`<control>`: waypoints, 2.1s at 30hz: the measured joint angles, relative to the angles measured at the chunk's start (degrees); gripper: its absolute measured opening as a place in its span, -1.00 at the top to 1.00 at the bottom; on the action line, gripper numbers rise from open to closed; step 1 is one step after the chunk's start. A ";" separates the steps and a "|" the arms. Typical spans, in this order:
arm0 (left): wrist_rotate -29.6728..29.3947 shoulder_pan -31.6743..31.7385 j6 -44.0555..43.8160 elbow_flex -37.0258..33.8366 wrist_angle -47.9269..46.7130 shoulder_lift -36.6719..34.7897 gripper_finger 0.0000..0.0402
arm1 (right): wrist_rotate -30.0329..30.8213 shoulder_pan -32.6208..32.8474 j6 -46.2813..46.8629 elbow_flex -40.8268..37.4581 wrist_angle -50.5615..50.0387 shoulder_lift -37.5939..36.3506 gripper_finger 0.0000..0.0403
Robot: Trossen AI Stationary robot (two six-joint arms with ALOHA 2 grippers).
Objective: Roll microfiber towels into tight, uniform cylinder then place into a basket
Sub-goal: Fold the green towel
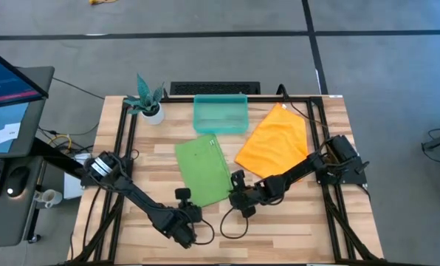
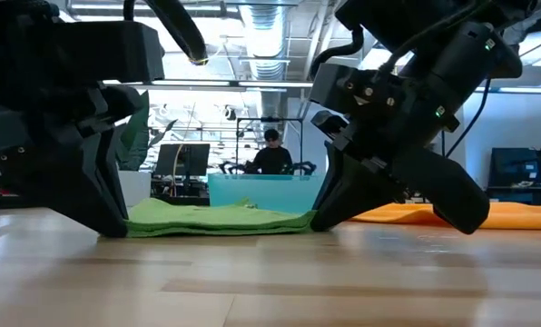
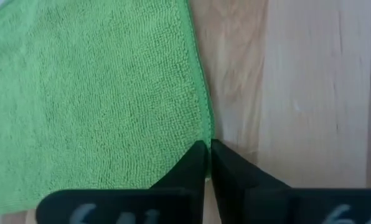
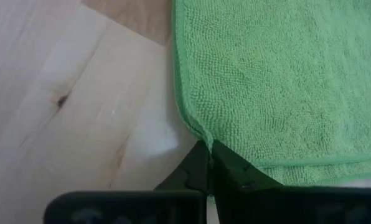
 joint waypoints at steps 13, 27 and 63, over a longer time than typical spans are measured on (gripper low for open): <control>-0.98 -2.38 -0.05 8.39 -7.50 0.29 0.99 | 0.76 4.68 -3.72 6.95 -11.11 -0.55 0.88; -2.72 -7.39 -7.85 19.45 -17.85 0.07 0.99 | 14.09 14.91 -0.63 18.82 -29.45 -0.63 0.88; -1.27 2.66 -26.54 19.51 -35.52 -0.08 0.99 | 17.35 -1.24 16.81 17.87 -31.26 -0.31 0.94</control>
